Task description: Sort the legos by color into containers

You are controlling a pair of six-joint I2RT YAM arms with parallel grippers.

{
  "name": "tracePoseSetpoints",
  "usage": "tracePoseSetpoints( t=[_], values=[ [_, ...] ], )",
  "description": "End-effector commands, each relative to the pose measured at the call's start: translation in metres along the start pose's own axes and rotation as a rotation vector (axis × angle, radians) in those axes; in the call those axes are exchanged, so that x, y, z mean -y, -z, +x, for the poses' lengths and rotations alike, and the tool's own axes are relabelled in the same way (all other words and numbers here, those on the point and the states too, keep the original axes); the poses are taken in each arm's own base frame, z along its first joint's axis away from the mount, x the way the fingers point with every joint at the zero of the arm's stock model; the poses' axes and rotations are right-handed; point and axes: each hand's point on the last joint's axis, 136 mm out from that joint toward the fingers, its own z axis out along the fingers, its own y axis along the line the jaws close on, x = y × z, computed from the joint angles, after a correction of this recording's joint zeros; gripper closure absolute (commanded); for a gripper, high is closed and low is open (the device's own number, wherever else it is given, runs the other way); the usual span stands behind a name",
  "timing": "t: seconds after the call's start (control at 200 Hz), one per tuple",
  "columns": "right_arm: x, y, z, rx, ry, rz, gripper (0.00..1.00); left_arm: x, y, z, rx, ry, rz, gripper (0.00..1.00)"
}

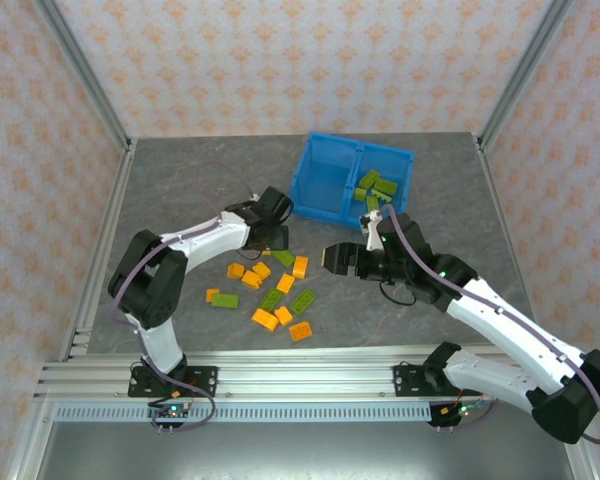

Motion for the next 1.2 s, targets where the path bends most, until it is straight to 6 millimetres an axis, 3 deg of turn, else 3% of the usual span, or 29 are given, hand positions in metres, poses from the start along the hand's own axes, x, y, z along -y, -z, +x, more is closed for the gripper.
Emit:
tracePoseSetpoints(
  t=[0.0,0.095,0.2,0.47,0.746,0.836,0.956,1.081,1.196],
  values=[
    [0.006,-0.001,0.012,-0.043,-0.001,0.015,0.18,-0.004,-0.010,-0.020,0.047,0.006,-0.035,0.36],
    [0.008,-0.001,0.014,-0.048,-0.004,0.028,0.18,-0.010,-0.017,-0.024,0.056,0.008,-0.076,0.44],
    [0.010,0.000,0.015,-0.052,-0.011,0.038,0.19,-0.017,-0.021,-0.026,0.066,0.024,-0.111,0.44],
    [0.011,0.001,0.013,-0.044,-0.029,0.049,0.21,-0.020,-0.035,-0.007,0.027,0.030,-0.100,0.51],
    [0.010,0.004,0.009,-0.026,-0.042,0.058,0.22,-0.028,-0.039,0.005,0.006,0.052,-0.123,0.73],
    [0.010,0.005,0.010,-0.027,-0.041,0.062,0.22,-0.019,-0.021,-0.006,0.035,0.059,-0.069,0.81],
    [0.015,0.008,0.008,-0.007,-0.040,0.098,0.22,0.007,0.027,-0.037,0.128,0.063,0.059,0.82],
    [0.020,0.022,-0.013,0.109,-0.029,0.154,0.22,0.040,0.073,-0.072,0.232,0.020,0.157,0.82],
    [0.019,0.037,-0.034,0.246,-0.046,0.156,0.22,0.065,0.094,-0.105,0.328,-0.019,0.182,0.82]
  ],
)
